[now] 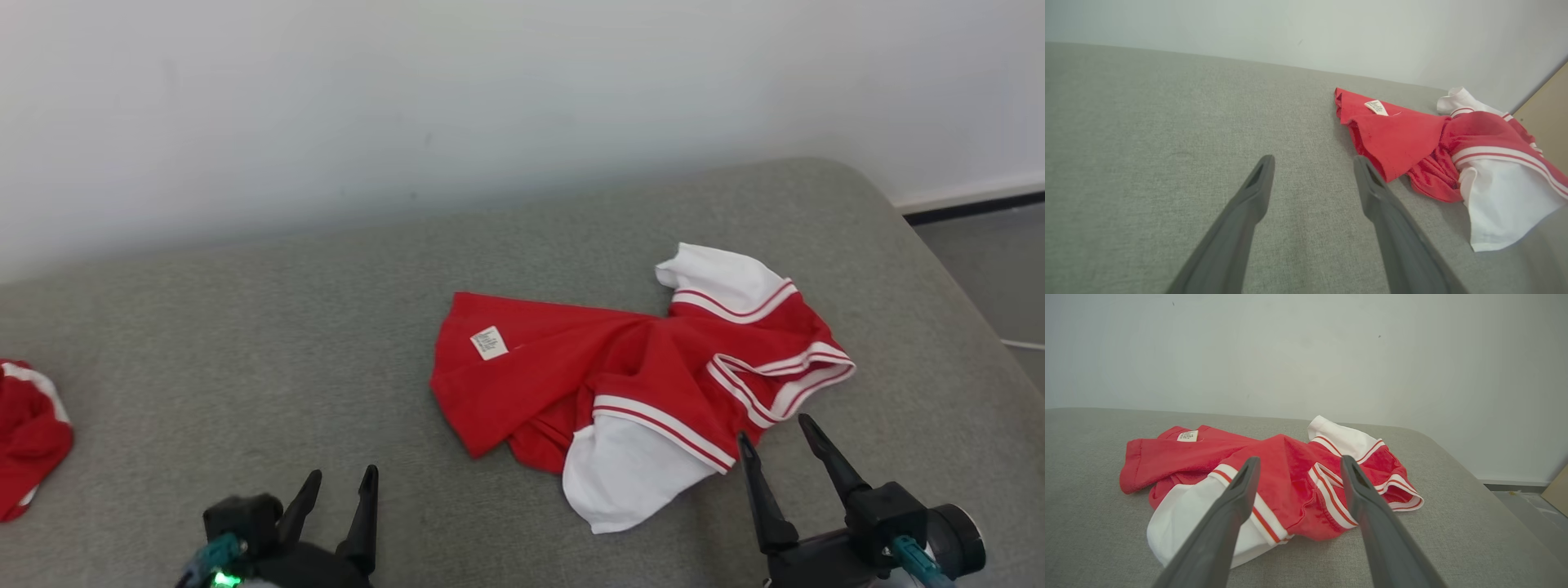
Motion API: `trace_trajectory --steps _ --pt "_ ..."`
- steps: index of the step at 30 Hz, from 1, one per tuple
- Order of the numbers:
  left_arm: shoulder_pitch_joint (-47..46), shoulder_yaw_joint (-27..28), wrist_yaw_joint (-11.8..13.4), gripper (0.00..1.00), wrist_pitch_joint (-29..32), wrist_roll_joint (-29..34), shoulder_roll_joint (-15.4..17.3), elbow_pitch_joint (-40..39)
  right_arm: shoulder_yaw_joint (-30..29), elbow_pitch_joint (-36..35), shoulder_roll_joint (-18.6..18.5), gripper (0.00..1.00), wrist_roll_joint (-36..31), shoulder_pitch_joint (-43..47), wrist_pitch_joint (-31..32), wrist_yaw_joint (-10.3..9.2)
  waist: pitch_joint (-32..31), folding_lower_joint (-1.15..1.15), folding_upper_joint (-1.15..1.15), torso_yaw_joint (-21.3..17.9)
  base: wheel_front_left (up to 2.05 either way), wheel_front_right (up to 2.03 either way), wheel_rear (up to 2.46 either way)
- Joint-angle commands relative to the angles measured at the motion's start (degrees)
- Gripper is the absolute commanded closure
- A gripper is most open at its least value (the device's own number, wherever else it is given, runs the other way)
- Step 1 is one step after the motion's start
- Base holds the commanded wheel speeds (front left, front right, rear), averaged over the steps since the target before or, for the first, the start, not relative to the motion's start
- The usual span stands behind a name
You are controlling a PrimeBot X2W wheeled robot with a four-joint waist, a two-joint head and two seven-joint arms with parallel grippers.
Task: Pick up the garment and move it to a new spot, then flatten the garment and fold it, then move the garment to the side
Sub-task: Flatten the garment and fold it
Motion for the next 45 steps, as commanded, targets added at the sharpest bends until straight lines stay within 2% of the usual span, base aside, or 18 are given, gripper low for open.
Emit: trace_trajectory --steps 1,6,14,25,26,27,29,35,45 --pt "-2.34 -0.23 -0.23 0.00 1.55 -1.25 -0.11 2.29 0.73 -0.51 0.42 0.00 0.28 -0.80 0.03 -0.12 2.80 0.00 0.00 -3.40 0.00 0.00 0.00" --pt "-9.15 -1.72 -1.22 0.00 3.70 -3.80 -0.29 8.81 1.93 -0.53 1.29 0.00 0.84 -2.48 -0.50 -0.13 6.34 0.00 0.00 -7.01 0.00 0.00 0.00" --pt "-15.23 -3.59 -1.95 0.00 5.00 -6.82 -0.43 16.25 2.70 0.79 2.23 0.00 1.58 -4.58 -1.84 -0.13 9.19 0.00 0.00 -10.44 0.00 0.00 0.00" --pt "-19.54 -5.47 -2.52 0.00 0.95 -9.07 -0.50 21.04 2.25 2.36 2.86 0.00 1.49 -5.60 -3.01 -0.13 9.69 0.00 0.00 -11.11 0.00 0.00 0.00" --pt "-19.75 -5.63 -2.57 0.18 0.38 -9.19 -0.49 21.19 2.29 2.52 2.90 0.00 1.47 -5.64 -3.02 -0.13 9.61 0.00 0.00 -11.02 0.00 0.00 0.00" --pt "-19.91 -5.80 -2.64 0.57 -0.09 -9.34 -0.50 21.39 2.39 2.65 2.92 0.00 1.48 -5.69 -3.10 -0.13 9.54 0.00 0.00 -10.92 0.00 0.00 0.00" --pt "-20.33 -6.34 -2.78 1.00 -1.31 -9.64 -0.52 21.43 2.54 3.01 2.95 0.00 1.48 -5.76 -3.24 -0.13 9.35 0.00 0.00 -10.77 0.00 0.00 0.00" --pt "-22.33 -6.30 -2.91 1.00 -6.40 -10.92 0.12 19.39 3.01 3.54 2.99 0.00 1.53 -6.18 -3.43 -0.13 8.99 0.00 0.00 -10.38 0.00 0.00 0.00" --pt "-25.52 3.38 0.51 1.00 -8.64 -6.32 4.46 7.66 3.30 3.76 2.91 0.00 1.43 -5.78 -3.50 -0.13 8.53 0.00 0.00 -9.23 0.00 0.00 0.00"
